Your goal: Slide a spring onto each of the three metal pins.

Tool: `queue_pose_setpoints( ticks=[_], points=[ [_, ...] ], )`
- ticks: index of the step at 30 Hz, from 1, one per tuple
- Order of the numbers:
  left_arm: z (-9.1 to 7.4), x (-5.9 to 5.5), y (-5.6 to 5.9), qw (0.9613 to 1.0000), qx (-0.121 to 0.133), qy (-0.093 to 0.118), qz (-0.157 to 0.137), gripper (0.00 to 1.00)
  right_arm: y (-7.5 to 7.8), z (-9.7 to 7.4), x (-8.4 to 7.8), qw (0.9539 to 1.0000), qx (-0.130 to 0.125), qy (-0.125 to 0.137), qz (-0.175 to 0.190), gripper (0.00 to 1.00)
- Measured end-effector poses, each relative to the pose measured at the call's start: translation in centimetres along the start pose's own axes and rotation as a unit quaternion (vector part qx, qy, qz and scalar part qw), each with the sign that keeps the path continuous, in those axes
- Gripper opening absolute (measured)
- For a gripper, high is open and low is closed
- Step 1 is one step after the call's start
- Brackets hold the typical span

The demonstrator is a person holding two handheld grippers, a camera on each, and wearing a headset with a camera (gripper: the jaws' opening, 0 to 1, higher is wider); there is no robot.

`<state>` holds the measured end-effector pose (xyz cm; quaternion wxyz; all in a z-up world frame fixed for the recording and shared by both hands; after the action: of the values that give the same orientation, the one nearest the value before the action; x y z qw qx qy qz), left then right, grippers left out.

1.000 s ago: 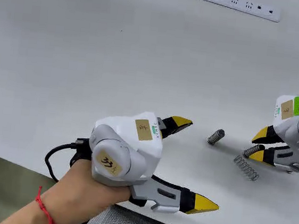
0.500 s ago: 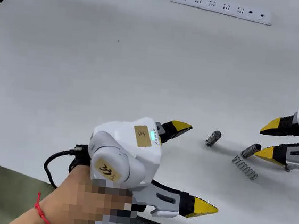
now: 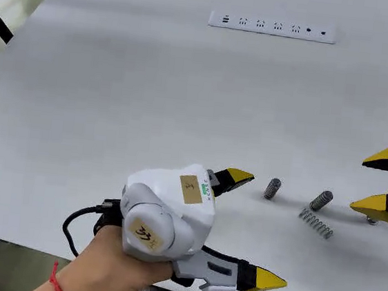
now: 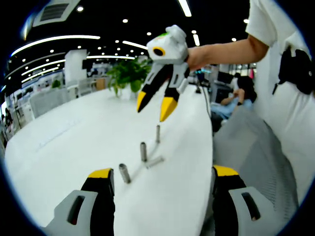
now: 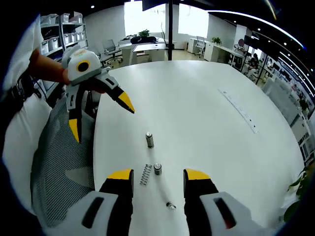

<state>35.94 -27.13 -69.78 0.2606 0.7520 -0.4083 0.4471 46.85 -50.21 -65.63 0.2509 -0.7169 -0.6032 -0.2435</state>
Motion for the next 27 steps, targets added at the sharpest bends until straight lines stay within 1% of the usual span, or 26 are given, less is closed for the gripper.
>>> queue_pose_setpoints(
  ticks=[3, 5, 6, 7, 10, 12, 14, 15, 16, 18, 20, 21, 24, 27],
  points=[
    [0.5, 0.4, 0.3, 0.9999, -0.008, -0.008, 0.011, 0.81, -0.2, -1.4, -1.1, 0.9996, -0.007, 0.023, 0.017, 0.45],
    [0.9, 0.7, 0.6, 0.9996, -0.014, -0.014, 0.019, 0.81, -0.4, -2.4, -1.9, 0.9985, -0.014, 0.044, 0.030, 0.48],
    [1.2, 0.8, 0.7, 0.9994, -0.018, -0.020, 0.023, 0.80, -0.5, -3.0, -2.5, 0.9975, -0.017, 0.056, 0.041, 0.49],
    [1.4, 0.8, 0.7, 0.9992, -0.019, -0.023, 0.026, 0.80, -0.6, -3.4, -2.8, 0.9969, -0.018, 0.063, 0.043, 0.50],
    [2.2, 1.0, 1.0, 0.9985, -0.028, -0.033, 0.035, 0.80, -0.9, -4.8, -4.4, 0.9951, -0.023, 0.080, 0.054, 0.57],
    [2.9, 1.1, 1.2, 0.9976, -0.035, -0.043, 0.041, 0.79, -1.1, -5.5, -5.8, 0.9946, -0.021, 0.085, 0.056, 0.62],
    [3.6, 1.1, 1.5, 0.9963, -0.041, -0.054, 0.053, 0.79, -1.3, -6.1, -7.2, 0.9938, -0.021, 0.093, 0.057, 0.67],
    [3.9, 1.1, 1.5, 0.9959, -0.043, -0.057, 0.055, 0.79, -1.4, -6.2, -7.8, 0.9934, -0.019, 0.096, 0.059, 0.68],
    [4.3, 1.1, 1.6, 0.9952, -0.045, -0.064, 0.058, 0.79, -1.5, -6.4, -8.7, 0.9926, -0.016, 0.102, 0.064, 0.70],
    [5.0, 1.1, 1.6, 0.9946, -0.048, -0.069, 0.061, 0.79, -1.8, -6.6, -9.9, 0.9917, -0.013, 0.110, 0.065, 0.75],
    [5.6, 1.1, 1.6, 0.9939, -0.050, -0.076, 0.062, 0.78, -2.0, -6.7, -10.8, 0.9907, -0.011, 0.117, 0.069, 0.80],
    [6.0, 1.0, 1.7, 0.9929, -0.052, -0.084, 0.066, 0.78, -2.1, -6.7, -11.5, 0.9899, -0.012, 0.119, 0.076, 0.80],
    [7.0, 0.8, 1.9, 0.9912, -0.058, -0.097, 0.069, 0.78, -2.4, -6.8, -12.7, 0.9879, -0.019, 0.128, 0.086, 0.80],
    [7.9, 0.6, 2.0, 0.9901, -0.061, -0.107, 0.067, 0.78, -2.6, -6.9, -13.4, 0.9853, -0.026, 0.137, 0.098, 0.79]
  ],
)
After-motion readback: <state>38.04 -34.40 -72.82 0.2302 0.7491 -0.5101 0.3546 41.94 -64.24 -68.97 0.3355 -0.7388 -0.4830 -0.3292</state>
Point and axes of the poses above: the centre of the closed fingertips' face, and the gripper's own axes: z roughly forward along the fingers, y roughly to its right, x roughly out of its top, the point moved 10 cm from there along -z, roughly backward along the fingers, and after that the axes turned 4 degrees about x, right-handed, at the moved point
